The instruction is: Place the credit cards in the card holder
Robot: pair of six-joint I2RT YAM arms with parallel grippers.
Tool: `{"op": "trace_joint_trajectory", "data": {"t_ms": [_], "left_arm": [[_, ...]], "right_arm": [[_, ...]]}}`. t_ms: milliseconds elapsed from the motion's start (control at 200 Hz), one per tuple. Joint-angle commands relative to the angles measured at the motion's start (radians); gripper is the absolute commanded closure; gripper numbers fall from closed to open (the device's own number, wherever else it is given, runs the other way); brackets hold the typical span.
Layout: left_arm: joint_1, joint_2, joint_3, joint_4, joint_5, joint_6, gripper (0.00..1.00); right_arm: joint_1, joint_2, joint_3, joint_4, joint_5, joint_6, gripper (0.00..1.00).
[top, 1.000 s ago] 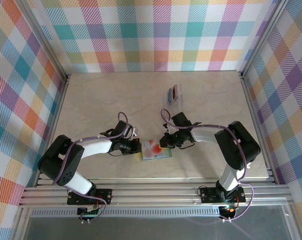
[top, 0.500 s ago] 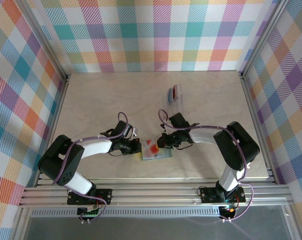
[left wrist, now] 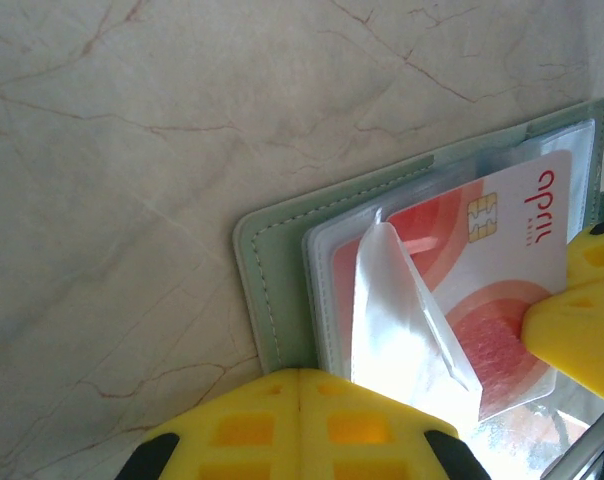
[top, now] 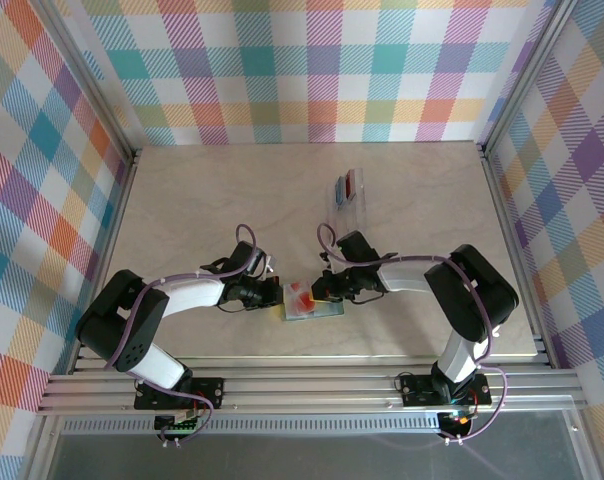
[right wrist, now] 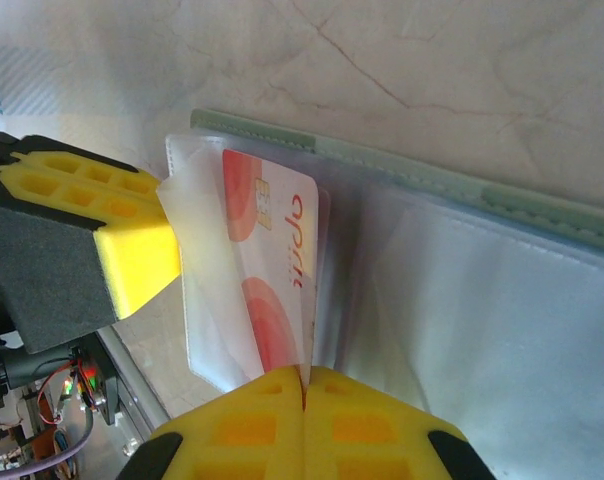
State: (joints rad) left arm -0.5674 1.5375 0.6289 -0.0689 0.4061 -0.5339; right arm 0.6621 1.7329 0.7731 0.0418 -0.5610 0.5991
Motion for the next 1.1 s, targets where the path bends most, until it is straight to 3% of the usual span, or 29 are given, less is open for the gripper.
{"op": "trace_joint_trajectory", "data": {"t_ms": [0, 450, 1095], "left_arm": [[-0.026, 0.052, -0.011, 0.001, -0.023, -0.007, 1.00], [-0.033, 0.055, -0.011, 0.006, -0.020, -0.011, 1.00], [-0.040, 0.070, -0.014, 0.029, -0.015, -0.018, 1.00]], "right_arm": [[0.014, 0.005, -0.039, -0.017, 0.018, 0.022, 1.00], [0.054, 0.037, -0.046, 0.086, 0.015, 0.095, 1.00], [0.126, 0.060, -0.056, 0.218, 0.105, 0.195, 1.00]]}}
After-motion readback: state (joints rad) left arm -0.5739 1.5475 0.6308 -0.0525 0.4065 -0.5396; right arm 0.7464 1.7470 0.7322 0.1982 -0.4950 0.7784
